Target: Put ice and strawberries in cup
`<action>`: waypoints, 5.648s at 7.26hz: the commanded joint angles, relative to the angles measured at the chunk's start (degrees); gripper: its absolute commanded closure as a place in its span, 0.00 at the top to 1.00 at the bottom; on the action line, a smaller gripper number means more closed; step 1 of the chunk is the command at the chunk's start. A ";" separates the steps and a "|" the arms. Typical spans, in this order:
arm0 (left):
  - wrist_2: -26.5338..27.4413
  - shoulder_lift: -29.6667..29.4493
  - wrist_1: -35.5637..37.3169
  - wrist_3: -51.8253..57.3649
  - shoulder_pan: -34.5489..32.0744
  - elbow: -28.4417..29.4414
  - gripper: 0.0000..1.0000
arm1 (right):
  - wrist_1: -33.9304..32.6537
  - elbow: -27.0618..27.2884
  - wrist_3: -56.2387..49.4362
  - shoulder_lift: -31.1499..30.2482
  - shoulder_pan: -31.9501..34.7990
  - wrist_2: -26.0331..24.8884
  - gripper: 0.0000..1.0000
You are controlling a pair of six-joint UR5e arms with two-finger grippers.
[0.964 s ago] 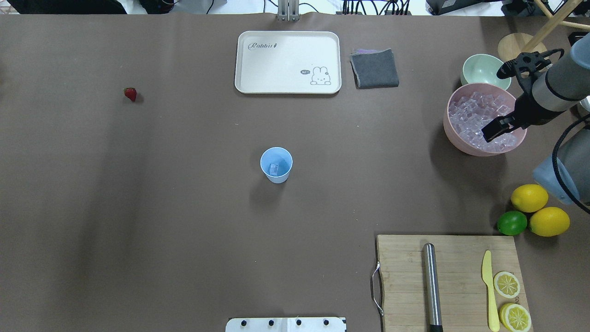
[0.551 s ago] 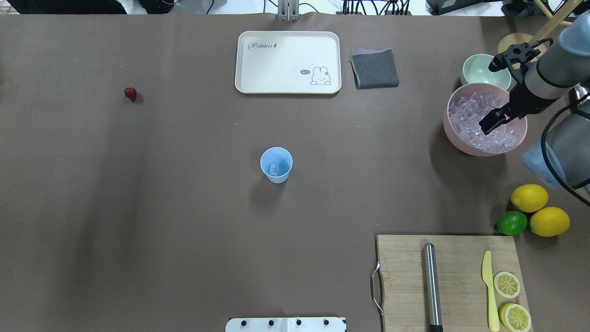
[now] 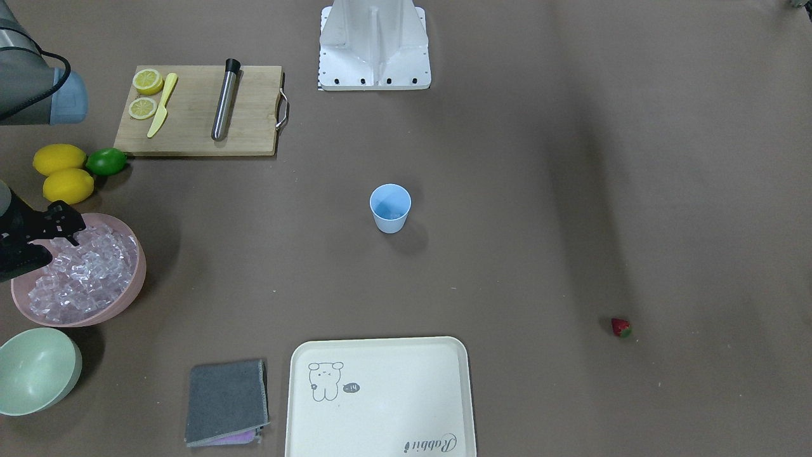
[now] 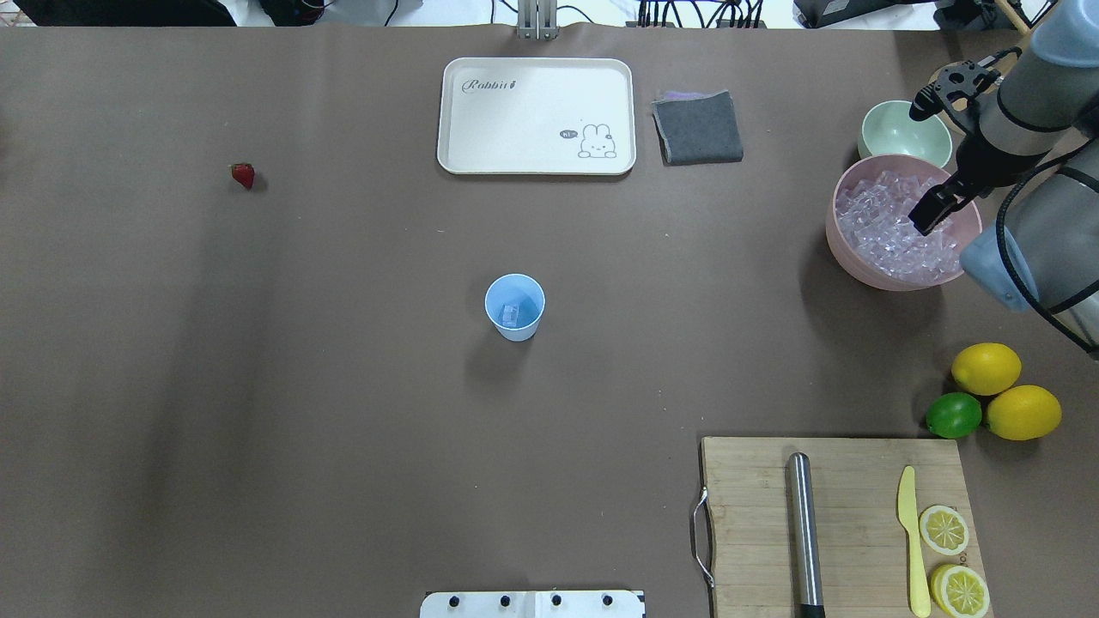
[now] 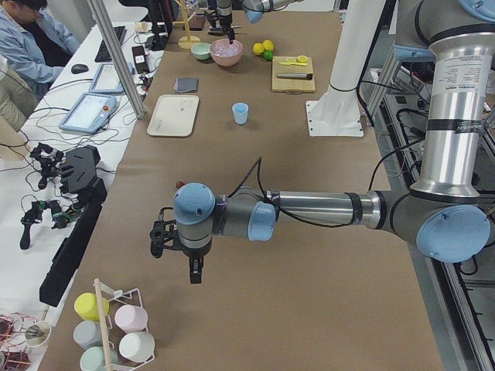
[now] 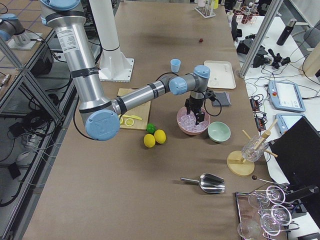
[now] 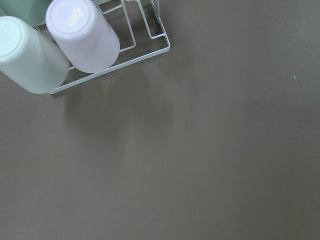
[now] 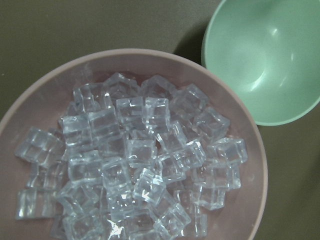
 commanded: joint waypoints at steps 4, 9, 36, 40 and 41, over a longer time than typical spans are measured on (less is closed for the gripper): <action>-0.04 0.04 0.05 0.03 0.02 0.06 0.97 | 0.08 -0.80 -0.44 -1.52 -1.74 -2.21 0.97; -0.04 0.04 -0.04 0.03 0.02 -0.03 0.97 | -1.41 1.58 0.53 -2.31 -2.27 -1.85 0.72; -0.04 0.65 -0.04 -0.06 0.11 -0.29 0.97 | -1.50 1.75 -0.26 -2.84 -3.15 -0.10 0.29; -0.04 0.65 -0.04 0.03 0.11 -0.29 0.97 | -11.08 7.11 4.71 1.72 -0.77 4.02 0.29; -0.04 0.65 -0.04 -0.06 0.11 -0.38 0.97 | -11.08 8.16 9.71 2.77 -0.95 5.17 0.29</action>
